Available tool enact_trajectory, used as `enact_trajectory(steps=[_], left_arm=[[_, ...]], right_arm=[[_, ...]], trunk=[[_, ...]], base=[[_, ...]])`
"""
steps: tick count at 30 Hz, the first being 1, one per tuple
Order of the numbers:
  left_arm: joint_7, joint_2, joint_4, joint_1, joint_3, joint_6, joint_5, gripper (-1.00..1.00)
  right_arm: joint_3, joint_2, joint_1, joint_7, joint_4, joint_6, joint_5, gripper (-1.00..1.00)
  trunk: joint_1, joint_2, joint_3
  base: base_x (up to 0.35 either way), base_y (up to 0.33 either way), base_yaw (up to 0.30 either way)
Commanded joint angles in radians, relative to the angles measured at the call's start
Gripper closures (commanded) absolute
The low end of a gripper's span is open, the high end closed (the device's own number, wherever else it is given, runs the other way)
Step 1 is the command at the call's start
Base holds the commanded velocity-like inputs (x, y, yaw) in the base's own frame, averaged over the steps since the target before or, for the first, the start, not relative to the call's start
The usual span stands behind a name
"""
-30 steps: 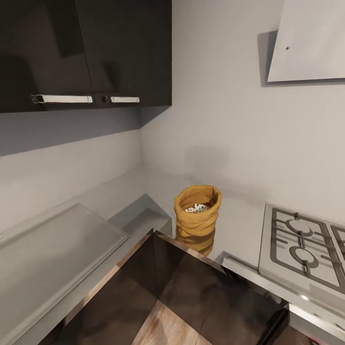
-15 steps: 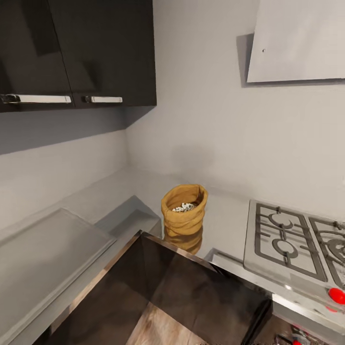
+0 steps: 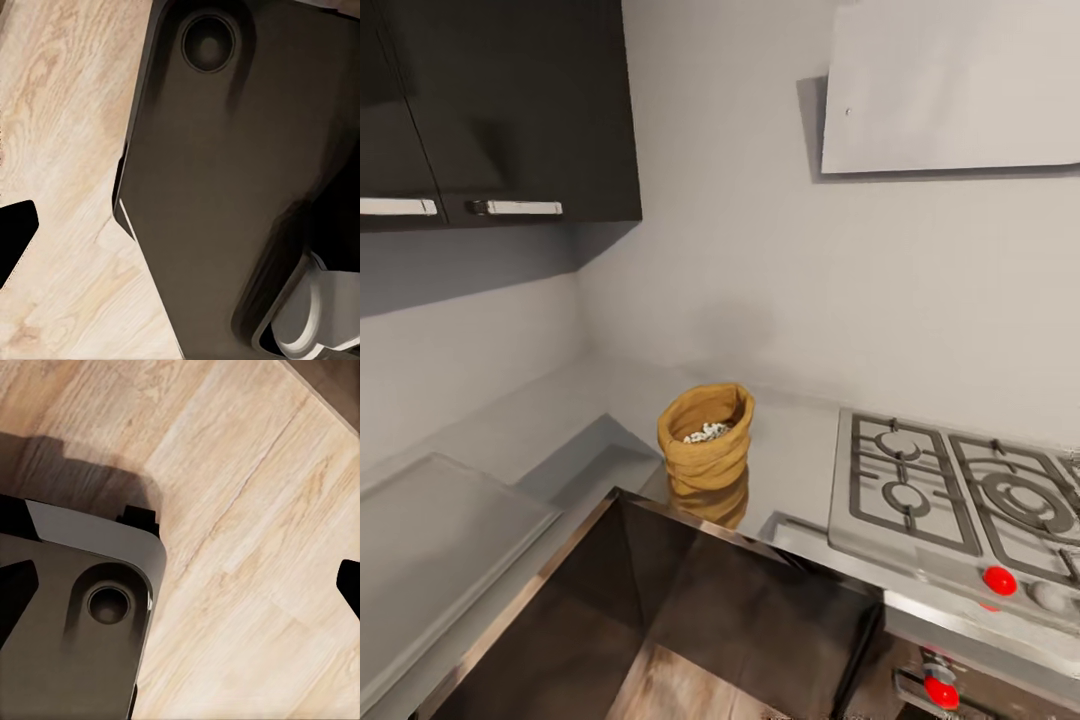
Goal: In the kitchen, take the popcorn bag from the countertop, put it into the microwave, and heat it until the popcorn is cooked so the cooked popcorn ends up inside the bag.
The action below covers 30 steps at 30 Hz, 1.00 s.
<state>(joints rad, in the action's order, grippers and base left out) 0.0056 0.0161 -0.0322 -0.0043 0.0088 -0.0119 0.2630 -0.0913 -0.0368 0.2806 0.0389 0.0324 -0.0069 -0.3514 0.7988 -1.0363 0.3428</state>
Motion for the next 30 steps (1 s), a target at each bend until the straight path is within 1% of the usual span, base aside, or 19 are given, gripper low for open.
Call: enact_trajectory(steps=[1, 5, 19, 24, 30], left_arm=[[0.000, 0.000, 0.000, 0.000, 0.000, -0.001, 0.004, -1.00], [-0.002, 0.001, 0.000, 0.000, -0.001, 0.000, 0.003, -1.00], [-0.002, 0.001, 0.000, 0.000, -0.001, -0.001, 0.001, -1.00], [-0.002, 0.001, 0.000, 0.000, -0.001, -0.002, 0.001, -1.00], [-0.002, 0.001, 0.000, 0.000, -0.001, -0.002, 0.001, -1.00]], right_arm=[[-0.008, 0.000, 0.002, 0.004, 0.003, -0.001, -0.011, -1.00], [-0.008, 0.000, 0.002, 0.005, 0.003, -0.001, -0.011, -1.00], [-0.008, 0.000, 0.002, 0.004, 0.003, -0.001, -0.011, -1.00], [-0.010, 0.000, 0.002, 0.005, 0.003, -0.002, -0.011, -1.00], [-0.011, 0.000, 0.002, 0.006, 0.003, -0.002, -0.011, -1.00]], trunk=[[0.000, -0.001, 0.001], [0.000, -0.001, 0.001], [0.000, -0.001, 0.001], [0.000, -0.001, 0.001], [0.000, -0.001, 0.001]], base=[[0.000, 0.006, -0.137], [0.055, 0.158, -0.044], [0.087, 0.287, -0.002], [0.010, 0.052, -0.035], [0.001, 0.003, -0.201]])
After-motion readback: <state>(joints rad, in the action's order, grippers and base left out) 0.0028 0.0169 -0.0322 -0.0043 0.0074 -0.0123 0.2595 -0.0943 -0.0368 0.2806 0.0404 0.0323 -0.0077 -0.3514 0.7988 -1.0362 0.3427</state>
